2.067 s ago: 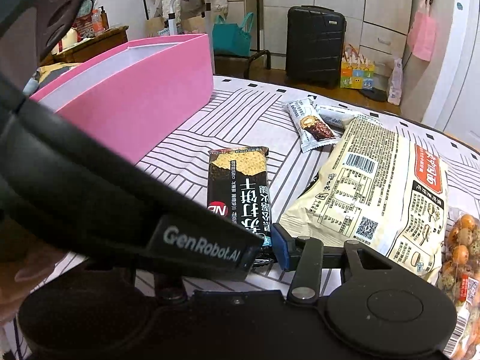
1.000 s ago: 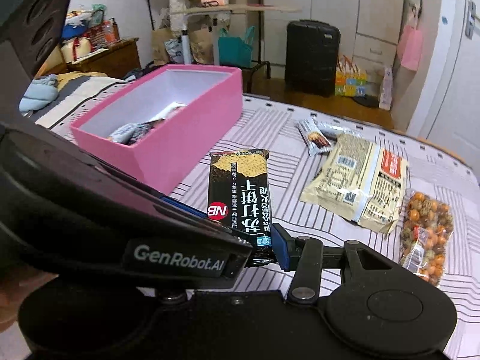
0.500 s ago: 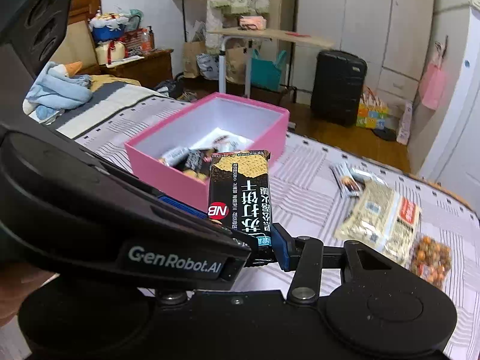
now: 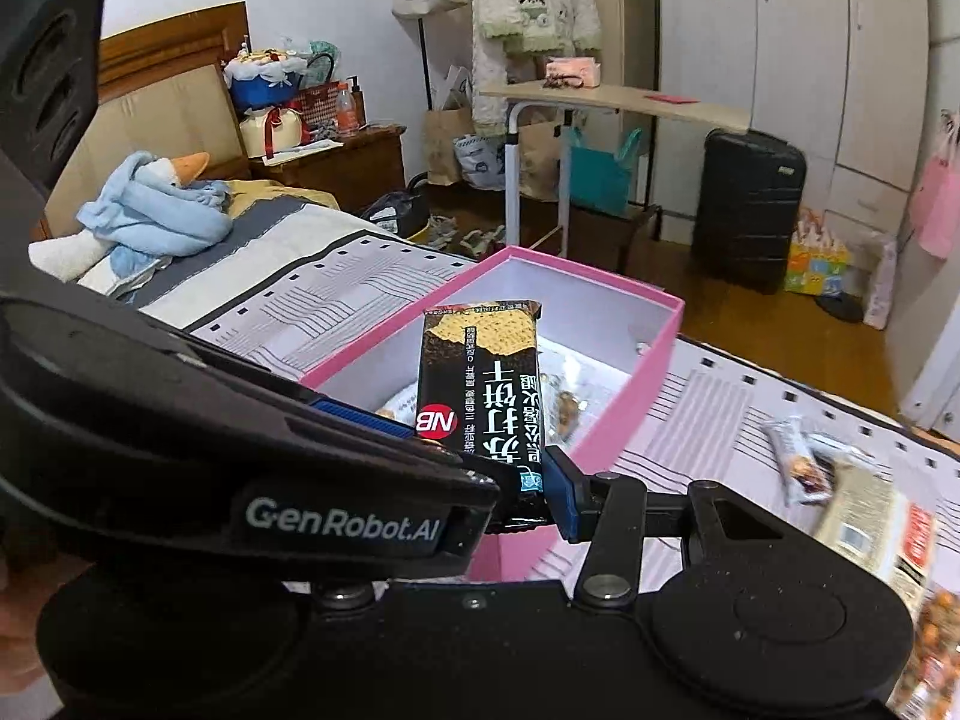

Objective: Organize snacks
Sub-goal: 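Lift the NB cracker pack and carry it over the pink box, then open both tools to drop the NB pack into the pink box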

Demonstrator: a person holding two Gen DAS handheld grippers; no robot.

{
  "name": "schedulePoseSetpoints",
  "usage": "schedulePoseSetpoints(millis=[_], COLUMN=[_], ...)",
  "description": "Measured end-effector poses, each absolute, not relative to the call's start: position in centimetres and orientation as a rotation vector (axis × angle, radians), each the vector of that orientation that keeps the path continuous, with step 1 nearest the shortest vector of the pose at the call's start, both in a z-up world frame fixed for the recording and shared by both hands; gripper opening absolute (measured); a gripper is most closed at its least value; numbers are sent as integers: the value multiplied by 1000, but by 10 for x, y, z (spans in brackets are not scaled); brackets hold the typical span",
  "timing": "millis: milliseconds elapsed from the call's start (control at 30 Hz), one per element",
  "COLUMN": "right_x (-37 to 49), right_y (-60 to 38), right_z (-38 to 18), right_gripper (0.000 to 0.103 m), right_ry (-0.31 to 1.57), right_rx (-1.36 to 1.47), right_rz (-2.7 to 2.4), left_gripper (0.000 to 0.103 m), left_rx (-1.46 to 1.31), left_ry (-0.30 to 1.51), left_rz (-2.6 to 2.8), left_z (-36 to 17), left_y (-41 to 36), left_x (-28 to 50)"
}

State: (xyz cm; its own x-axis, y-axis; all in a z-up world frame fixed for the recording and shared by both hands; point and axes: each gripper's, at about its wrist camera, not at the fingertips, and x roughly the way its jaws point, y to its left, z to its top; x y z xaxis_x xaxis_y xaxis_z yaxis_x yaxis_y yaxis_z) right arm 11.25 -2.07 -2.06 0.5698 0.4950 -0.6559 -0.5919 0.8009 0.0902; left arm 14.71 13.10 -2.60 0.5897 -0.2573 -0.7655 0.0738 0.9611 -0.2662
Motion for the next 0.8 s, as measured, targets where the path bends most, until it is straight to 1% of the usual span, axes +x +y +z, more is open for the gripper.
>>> schedulePoseSetpoints(millis=[267,400,433,500,533,567,633,800], right_x=[158,168,169,172,172,171,169,162], right_y=[5,16,19,23,24,24,23,7], right_z=[-62,-79,-81,-83,-84,-84,-82,-68], right_gripper=[52,53,54,55,59,65,68,69], right_ry=[777,797,799,805,811,814,832,839], right_rx=[-78,-76,-83,-88,-88,-91,-97,-72], right_rz=[677,685,687,689,692,700,694,681], left_gripper=[40,41,41,47,48,49,51,54], left_rx=[-242,-256,-267,-281,-283,-282,-270,-250], left_ry=[963,982,984,994,1001,1010,1012,976], left_rz=[-107,-86,-80,-73,-71,-66,-58,-54], left_z=[-67,-85,-90,-96,-97,-99,-100,-90], left_y=[162,169,172,176,176,176,176,173], left_x=[197,210,212,215,215,216,214,201])
